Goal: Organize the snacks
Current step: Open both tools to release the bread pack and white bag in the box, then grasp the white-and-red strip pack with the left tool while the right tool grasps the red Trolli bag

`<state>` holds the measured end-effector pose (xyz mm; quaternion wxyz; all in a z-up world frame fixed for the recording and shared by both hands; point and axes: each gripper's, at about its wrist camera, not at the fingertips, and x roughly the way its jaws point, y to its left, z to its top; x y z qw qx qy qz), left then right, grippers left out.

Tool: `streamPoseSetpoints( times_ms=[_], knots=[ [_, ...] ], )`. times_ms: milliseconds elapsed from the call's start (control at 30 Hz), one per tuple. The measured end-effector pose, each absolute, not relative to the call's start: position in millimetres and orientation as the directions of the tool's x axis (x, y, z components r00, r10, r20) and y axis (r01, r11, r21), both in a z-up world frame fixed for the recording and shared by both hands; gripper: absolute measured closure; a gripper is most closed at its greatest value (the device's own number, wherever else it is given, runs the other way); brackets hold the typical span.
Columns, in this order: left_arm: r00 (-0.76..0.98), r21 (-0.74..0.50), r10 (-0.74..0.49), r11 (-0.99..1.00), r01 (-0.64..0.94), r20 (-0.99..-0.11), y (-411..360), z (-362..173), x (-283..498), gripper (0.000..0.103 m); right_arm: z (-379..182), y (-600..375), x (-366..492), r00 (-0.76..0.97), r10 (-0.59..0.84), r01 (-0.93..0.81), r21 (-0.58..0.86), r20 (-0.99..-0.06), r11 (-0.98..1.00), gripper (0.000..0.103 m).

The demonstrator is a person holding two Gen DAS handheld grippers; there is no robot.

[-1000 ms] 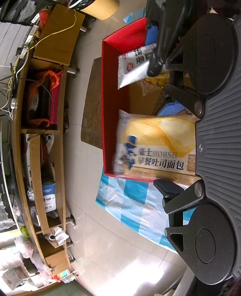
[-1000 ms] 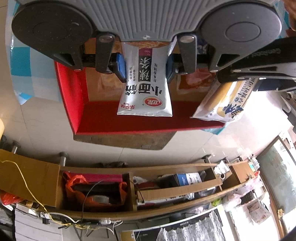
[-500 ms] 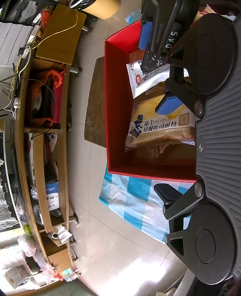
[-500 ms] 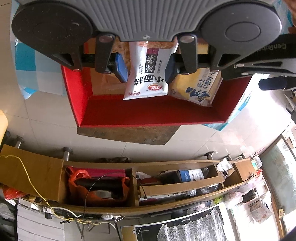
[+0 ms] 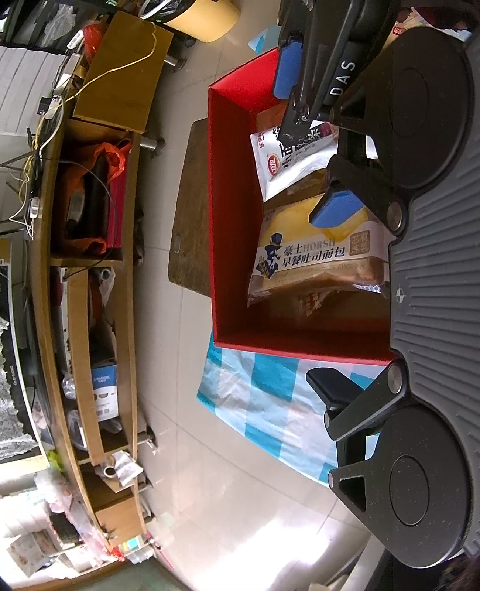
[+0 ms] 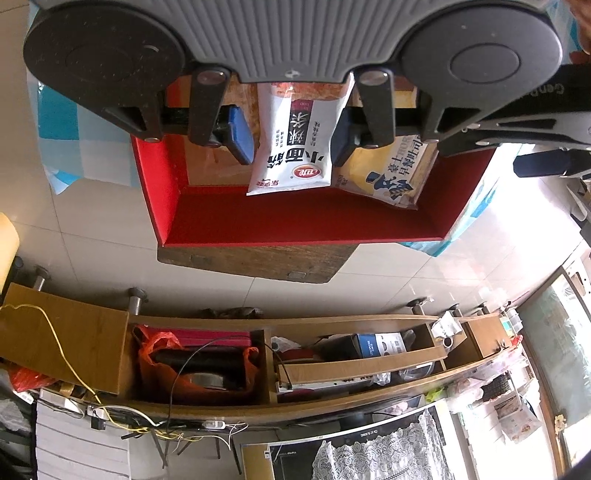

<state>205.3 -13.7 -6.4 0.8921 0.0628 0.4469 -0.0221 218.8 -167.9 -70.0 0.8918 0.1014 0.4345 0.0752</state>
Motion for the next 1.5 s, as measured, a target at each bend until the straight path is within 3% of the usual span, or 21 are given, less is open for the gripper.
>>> streamPoseSetpoints(
  times_ms=[167, 967, 1500],
  knots=[
    [0.596, 0.088, 0.012, 0.991, 0.099, -0.803, -14, -6, 202, 0.015, -68, -167, 214, 0.609, 0.223, -0.053, 0.242, -0.761, 0.969, 0.055],
    [0.580, 0.069, -0.007, 0.992, 0.110, -0.814, -10, -4, 156, 0.013, -49, -183, 165, 0.612, 0.195, -0.057, 0.203, -0.766, 0.978, 0.054],
    [0.488, 0.023, -0.045, 0.991, 0.131, -0.872, -9, -24, 121, 0.013, -52, -192, 135, 0.580, 0.193, -0.044, 0.205, -0.792, 0.978, 0.054]
  ],
)
